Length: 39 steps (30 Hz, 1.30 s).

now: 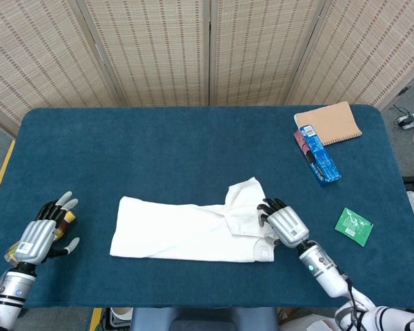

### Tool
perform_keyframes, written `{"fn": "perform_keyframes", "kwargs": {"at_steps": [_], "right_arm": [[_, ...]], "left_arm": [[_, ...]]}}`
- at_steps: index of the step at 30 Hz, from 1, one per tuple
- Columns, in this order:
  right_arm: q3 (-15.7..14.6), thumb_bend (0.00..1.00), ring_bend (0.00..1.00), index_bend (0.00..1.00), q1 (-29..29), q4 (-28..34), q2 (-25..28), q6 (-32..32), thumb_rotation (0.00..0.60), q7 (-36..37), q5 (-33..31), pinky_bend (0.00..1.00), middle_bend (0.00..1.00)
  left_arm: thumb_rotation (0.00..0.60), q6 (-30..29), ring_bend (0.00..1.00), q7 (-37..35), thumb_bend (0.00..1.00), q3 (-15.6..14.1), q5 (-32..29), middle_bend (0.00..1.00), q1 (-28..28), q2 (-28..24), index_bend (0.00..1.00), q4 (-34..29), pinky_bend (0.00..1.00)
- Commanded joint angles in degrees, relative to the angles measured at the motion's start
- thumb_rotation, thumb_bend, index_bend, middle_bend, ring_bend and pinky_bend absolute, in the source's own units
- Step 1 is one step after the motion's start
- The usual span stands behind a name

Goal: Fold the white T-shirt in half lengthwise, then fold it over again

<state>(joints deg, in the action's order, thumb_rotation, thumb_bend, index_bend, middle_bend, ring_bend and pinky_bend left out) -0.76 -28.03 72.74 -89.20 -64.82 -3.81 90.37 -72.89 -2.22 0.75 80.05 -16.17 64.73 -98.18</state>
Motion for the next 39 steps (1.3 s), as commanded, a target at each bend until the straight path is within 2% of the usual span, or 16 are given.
{"fn": "perform_keyframes", "kwargs": {"at_steps": [1,8,14,21,24,32,39], "right_arm": [[-0.11,0.14,0.12,0.5,-0.28,-0.58,-0.56,0.42,0.6,-0.06,0.2,0.18,0.27],[0.03,0.21,0.13,0.52,-0.89,-1.79,-1.72,1.59,0.6,-0.43,-0.08,0.18,0.28],[0.13,0.33,0.15,0.57,-1.39,-2.35,-2.28,2.27,0.6,-0.65,-0.17,0.18,0.3],[0.76,0.37,0.16,0.63,-1.25,-2.24,-2.23,1.31,0.6,-0.47,-0.48,0.18,0.32],[2.47,0.37,0.16,0.63,-1.25,-1.72,-2.17,0.28,0.6,0.0,-1.64,0.18,0.32],[9.49,0.38,0.16,0.63,-3.49,-2.36,-3.89,0.37,0.6,-0.4,-7.34,0.18,0.32],[13.61,0.38,0.16,0.63,-6.85,-7.37,-7.76,3.17,0.6,-2.95,-12.15,0.18,0.32]], "left_arm": [[0.6,0.03,0.0,-0.22,0.32,0.03,0.07,0.0,0.13,-0.1,0.0,-0.04,0.0],[0.6,0.01,0.0,-0.86,0.32,0.31,0.16,0.0,0.49,-0.19,0.0,0.11,0.0],[0.6,-0.78,0.0,-1.22,0.32,0.63,0.64,0.0,0.96,-0.53,0.0,-0.04,0.0],[0.6,-1.12,0.0,-1.58,0.32,0.66,1.27,0.0,1.35,-0.74,0.0,-0.13,0.0],[0.6,-1.31,0.0,-1.66,0.32,0.87,1.34,0.0,1.44,-0.83,0.0,-0.18,0.0],[0.6,-1.82,0.0,-2.0,0.32,1.21,1.64,0.0,1.78,-1.14,0.0,-0.37,0.0],[0.6,-2.18,0.0,-2.56,0.32,0.93,1.77,0.0,2.51,-1.39,0.0,-0.11,0.0]]}}
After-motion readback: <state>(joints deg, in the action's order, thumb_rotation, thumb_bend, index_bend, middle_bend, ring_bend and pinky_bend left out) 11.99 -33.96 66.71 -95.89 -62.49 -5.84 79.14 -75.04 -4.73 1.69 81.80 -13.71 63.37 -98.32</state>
